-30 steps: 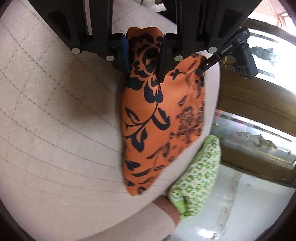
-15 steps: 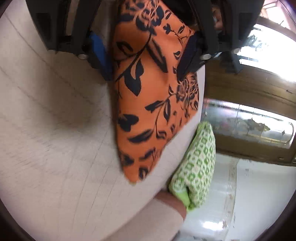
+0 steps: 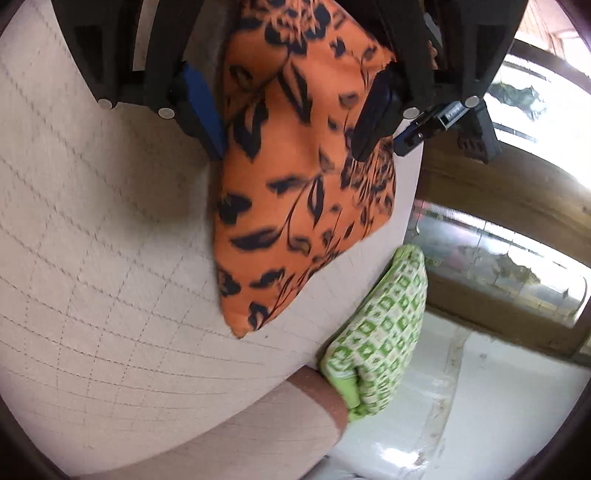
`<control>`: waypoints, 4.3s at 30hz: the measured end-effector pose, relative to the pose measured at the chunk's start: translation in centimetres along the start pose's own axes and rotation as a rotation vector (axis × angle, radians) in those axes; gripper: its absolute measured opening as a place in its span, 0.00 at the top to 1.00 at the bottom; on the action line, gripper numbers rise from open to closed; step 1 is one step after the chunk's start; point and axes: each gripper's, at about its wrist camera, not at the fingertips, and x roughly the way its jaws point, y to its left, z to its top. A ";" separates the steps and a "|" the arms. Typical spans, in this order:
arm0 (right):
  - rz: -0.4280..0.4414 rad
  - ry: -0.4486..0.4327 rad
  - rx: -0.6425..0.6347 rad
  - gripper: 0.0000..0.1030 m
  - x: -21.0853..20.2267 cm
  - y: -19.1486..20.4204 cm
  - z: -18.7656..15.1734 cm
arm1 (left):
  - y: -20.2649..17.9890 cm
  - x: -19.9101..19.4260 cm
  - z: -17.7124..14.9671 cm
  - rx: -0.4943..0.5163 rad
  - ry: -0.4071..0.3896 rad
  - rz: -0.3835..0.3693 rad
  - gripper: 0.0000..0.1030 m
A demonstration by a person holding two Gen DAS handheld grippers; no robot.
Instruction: Fold small clothes
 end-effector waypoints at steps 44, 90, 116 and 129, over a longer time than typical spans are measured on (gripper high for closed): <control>-0.160 0.074 -0.140 0.55 2.4 2.3 -3.3 | -3.0 1.0 -3.8 0.090 0.020 0.012 0.76; -0.118 -0.100 0.026 0.19 -4.4 -5.7 9.4 | -16.6 9.5 -0.8 0.256 0.011 0.148 0.31; -0.726 -0.330 -0.487 0.00 -18.0 8.0 -15.6 | -20.2 -7.7 -11.2 0.281 -0.280 0.298 0.04; -0.735 -0.343 -0.529 0.00 -19.3 9.7 -15.7 | -22.4 -9.8 -11.9 0.319 -0.323 0.320 0.04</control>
